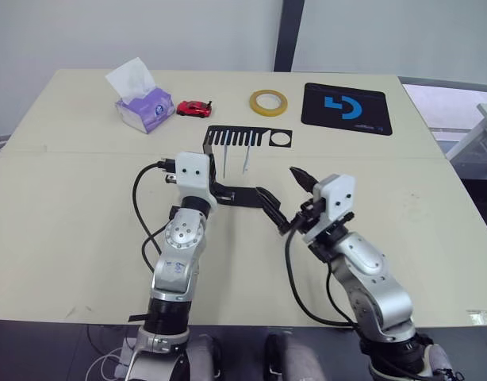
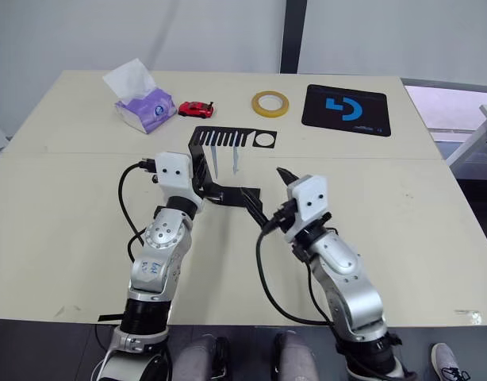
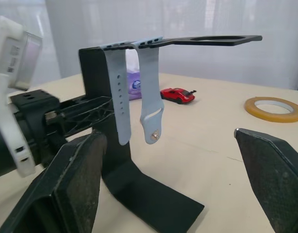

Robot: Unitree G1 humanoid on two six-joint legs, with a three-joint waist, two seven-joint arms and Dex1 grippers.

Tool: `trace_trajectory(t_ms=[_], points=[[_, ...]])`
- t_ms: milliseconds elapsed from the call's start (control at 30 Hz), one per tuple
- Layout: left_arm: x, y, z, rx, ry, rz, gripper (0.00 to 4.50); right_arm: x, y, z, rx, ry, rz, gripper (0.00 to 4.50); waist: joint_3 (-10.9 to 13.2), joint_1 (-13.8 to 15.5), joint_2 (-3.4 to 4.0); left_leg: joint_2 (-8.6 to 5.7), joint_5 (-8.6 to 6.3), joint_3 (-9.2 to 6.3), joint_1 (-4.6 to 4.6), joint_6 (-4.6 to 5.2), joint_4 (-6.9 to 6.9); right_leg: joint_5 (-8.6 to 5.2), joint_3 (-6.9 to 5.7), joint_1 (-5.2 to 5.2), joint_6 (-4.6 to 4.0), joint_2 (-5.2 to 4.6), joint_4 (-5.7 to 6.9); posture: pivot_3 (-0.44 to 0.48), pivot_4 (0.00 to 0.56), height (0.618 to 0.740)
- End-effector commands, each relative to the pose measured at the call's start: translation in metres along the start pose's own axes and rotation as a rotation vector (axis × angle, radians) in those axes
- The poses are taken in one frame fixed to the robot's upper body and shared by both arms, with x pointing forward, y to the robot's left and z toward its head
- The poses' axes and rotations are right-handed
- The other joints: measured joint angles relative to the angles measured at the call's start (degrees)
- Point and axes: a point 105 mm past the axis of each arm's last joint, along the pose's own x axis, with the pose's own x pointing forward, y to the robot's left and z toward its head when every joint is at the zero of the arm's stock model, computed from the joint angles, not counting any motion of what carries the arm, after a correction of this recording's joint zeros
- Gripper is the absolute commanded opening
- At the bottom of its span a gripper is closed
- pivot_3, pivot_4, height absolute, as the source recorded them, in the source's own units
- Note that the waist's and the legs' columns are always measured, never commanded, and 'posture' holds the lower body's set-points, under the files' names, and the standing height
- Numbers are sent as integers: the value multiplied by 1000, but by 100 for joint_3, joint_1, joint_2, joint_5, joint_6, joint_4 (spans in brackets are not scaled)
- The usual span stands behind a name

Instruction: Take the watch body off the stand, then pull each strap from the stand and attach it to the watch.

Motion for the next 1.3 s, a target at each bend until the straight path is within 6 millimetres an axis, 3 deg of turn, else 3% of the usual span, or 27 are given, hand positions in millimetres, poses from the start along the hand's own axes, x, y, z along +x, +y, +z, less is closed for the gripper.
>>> trace_trajectory(t_ms=[33, 167, 267, 367, 700, 1300], points=[[-2, 6, 9, 15, -29, 37, 40, 13, -1, 8, -28, -33, -50, 4500, 0, -5, 0, 0, 0, 0, 0, 0, -1, 0, 0, -1, 0, 0, 0, 0, 150, 740], [-2, 3, 10, 12, -28, 31, 40, 24, 4, 8, -23, -42, -56, 4500, 0, -6, 0, 2, 0, 2, -1, 0, -2, 0, 0, -2, 0, 1, -1, 0, 150, 740], [-1, 2, 10, 11, -27, 29, 0, 29, 6, 7, -18, -40, -65, 3675, 0, -6, 0, 2, 0, 3, -1, -1, -3, 0, 1, -2, 0, 0, -1, 0, 150, 740], [-2, 1, 9, 7, -25, 25, 0, 35, 11, 7, -10, -40, -54, 2127, 0, -9, 0, 2, 0, 3, -1, -1, -2, 0, 2, -2, 0, 1, -1, 0, 150, 740], [-2, 1, 9, 3, -20, 24, 0, 38, 28, 9, -15, -54, 26, 2127, 0, -9, 0, 3, -1, 3, -2, 0, -3, 0, 1, -2, 0, 0, -1, 0, 150, 740], [-2, 2, 9, -2, -15, 21, 0, 57, 14, -3, 42, -25, -128, 2127, 0, -16, 0, 6, -2, 3, -4, -1, -5, 0, 1, -3, 0, 0, -4, 0, 150, 740]])
